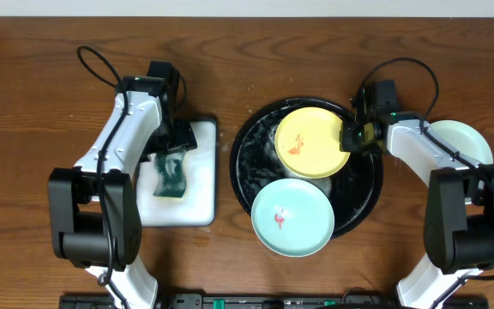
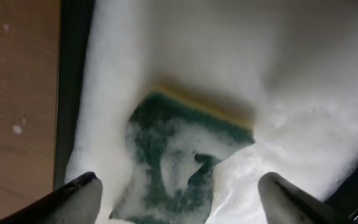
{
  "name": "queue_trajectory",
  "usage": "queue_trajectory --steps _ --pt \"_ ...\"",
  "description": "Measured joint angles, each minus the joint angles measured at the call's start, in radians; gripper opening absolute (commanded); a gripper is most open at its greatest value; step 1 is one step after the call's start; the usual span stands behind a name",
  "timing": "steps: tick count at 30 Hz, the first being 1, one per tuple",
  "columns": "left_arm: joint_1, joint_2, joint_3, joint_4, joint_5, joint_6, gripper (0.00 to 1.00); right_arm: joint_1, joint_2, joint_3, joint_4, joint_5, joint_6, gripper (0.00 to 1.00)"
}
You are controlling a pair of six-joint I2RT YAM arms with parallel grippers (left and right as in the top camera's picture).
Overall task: Clean dirty plates on tray and stack at the side
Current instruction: 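Hold the yellow plate rim with the right gripper, then lift the sponge with the left gripper and move it toward the yellow plate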
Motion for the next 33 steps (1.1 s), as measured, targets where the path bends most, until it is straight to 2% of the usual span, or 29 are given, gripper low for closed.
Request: queue_trajectory --steps 5,9,12,15,16,17,18,27,33 --pt "-0.006 0.0 -0.082 0.082 0.001 0.002 0.72 0.0 0.0 0.005 -0.016 0.001 0.0 0.01" --pt "-0.014 0.0 -0.158 0.111 0.0 0.0 0.61 0.0 0.001 0.005 -0.019 0.001 0.001 0.01" --pt "-0.014 0.0 -0.198 0.168 -0.003 -0.001 0.46 0.0 0.001 0.005 -0.019 0.001 0.001 0.01" --pt "-0.017 -0.002 -0.229 0.229 -0.008 0.004 0.43 0.0 0.001 0.005 -0.019 0.001 0.001 0.01" --pt "-0.017 -0.007 -0.241 0.243 -0.009 0.004 0.37 0.0 0.001 0.005 -0.019 0.002 0.001 0.01" --pt "-0.018 -0.013 -0.252 0.253 -0.01 0.0 0.26 0.0 0.001 0.005 -0.019 0.002 0.001 0.01" --pt "-0.018 -0.017 -0.259 0.258 -0.013 -0.001 0.08 0.0 0.001 0.005 -0.019 0.001 0.001 0.01" --pt "-0.014 -0.023 -0.267 0.239 -0.04 0.019 0.08 0.0 0.001 0.005 -0.019 0.001 0.001 0.01" --pt "-0.019 -0.025 -0.17 0.084 -0.005 0.024 0.07 0.0 0.001 0.005 -0.02 0.001 0.001 0.01"
